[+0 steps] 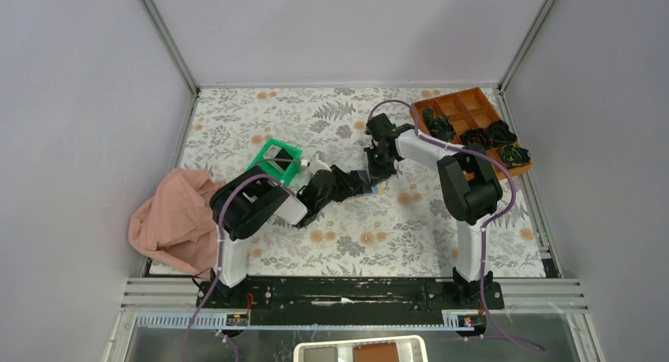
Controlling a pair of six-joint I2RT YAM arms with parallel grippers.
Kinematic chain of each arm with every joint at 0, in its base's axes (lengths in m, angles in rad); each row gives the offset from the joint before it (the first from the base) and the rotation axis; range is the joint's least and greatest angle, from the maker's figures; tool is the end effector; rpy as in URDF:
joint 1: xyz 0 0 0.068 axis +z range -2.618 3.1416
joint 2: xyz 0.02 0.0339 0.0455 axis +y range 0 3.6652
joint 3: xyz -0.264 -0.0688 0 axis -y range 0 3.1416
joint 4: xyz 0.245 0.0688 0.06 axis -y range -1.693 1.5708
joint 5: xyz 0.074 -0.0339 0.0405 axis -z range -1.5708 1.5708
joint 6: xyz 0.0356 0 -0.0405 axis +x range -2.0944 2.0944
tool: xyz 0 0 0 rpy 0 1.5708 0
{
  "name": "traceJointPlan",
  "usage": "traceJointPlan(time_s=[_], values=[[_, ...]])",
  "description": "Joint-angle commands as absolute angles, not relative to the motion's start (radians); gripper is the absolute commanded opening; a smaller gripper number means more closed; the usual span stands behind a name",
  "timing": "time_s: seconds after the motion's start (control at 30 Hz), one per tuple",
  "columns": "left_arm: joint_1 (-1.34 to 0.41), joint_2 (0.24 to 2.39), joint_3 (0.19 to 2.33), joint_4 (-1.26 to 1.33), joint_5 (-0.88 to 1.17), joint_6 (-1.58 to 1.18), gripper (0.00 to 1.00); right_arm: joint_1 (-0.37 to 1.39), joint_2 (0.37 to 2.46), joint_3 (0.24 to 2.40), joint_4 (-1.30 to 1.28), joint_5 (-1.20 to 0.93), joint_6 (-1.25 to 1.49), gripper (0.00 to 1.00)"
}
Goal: Put the credit cards into the card holder
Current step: Insert the credit card into the card holder.
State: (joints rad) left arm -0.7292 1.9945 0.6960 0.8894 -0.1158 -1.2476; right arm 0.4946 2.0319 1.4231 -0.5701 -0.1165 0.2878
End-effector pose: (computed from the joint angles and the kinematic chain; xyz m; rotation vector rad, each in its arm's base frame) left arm 0.2656 -0.2318 0.0908 -0.6361 2.0768 -1.1206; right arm 0.3629 0.2004 0.1580 -0.3213 2.7825 0.3630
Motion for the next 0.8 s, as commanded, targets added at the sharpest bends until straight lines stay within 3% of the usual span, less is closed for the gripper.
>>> traceJointPlan(time_s=[0.0, 0.17, 0.4, 0.5, 0.77], values=[[-0.742, 1.93, 0.698, 0.715, -0.125, -1.163, 0.4, 0.478, 2.112, 1.394, -0.517, -0.009, 0.273, 0.02], [-0.743, 1.842, 0.728, 0.554, -0.182, -1.096, 0.55, 0.477, 2.106, 1.4, -0.512, -0.011, 0.278, 0.05], [-0.743, 1.757, 0.73, 0.443, -0.246, -1.059, 0.55, 0.477, 2.096, 1.411, -0.506, -0.02, 0.284, 0.08], [-0.742, 1.761, 0.738, 0.435, -0.249, -1.051, 0.48, 0.477, 2.094, 1.417, -0.506, -0.024, 0.286, 0.08], [-0.741, 1.819, 0.854, 0.313, -0.254, -0.996, 0.12, 0.478, 2.087, 1.414, -0.499, -0.03, 0.289, 0.06]])
